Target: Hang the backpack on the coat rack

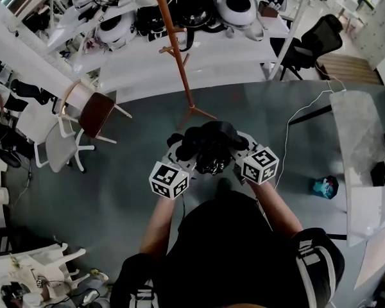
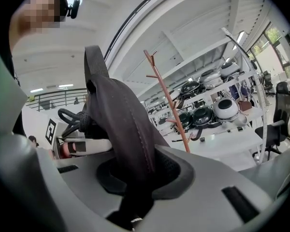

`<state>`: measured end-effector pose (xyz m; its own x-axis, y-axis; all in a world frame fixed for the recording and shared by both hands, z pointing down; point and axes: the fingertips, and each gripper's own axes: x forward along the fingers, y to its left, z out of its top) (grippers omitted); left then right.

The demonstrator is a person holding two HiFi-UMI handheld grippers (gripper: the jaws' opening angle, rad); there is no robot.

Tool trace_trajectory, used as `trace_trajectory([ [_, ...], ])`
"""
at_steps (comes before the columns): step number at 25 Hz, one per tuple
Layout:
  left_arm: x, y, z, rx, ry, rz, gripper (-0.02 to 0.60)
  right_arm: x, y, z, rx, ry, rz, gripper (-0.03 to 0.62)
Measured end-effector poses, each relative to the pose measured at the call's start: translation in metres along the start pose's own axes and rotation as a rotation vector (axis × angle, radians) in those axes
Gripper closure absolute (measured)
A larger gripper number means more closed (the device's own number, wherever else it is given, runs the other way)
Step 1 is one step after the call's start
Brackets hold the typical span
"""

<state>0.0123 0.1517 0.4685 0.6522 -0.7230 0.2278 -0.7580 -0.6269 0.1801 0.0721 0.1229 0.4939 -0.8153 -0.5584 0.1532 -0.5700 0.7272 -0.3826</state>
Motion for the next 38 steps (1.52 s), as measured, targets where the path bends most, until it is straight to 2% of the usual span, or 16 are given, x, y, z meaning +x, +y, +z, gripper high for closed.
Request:
trace_trajectory([
  [18, 0.049, 0.011, 0.004, -0.007, -0.015, 0.125, 0.505, 0.012, -0.051, 0.014, -0.022, 0.042, 0.115, 0.502],
  [28, 0.063, 0.007, 0.004, -0.019, -0.022, 0.130, 0.505, 0.007, -0.065, 0.016, -0.029, 0.052, 0.130, 0.502],
  [38, 0.077, 0.024, 0.008, -0.035, -0.018, 0.111, 0.505, 0.021, -0.079, 0.022, -0.027, 0.069, 0.109, 0.502],
])
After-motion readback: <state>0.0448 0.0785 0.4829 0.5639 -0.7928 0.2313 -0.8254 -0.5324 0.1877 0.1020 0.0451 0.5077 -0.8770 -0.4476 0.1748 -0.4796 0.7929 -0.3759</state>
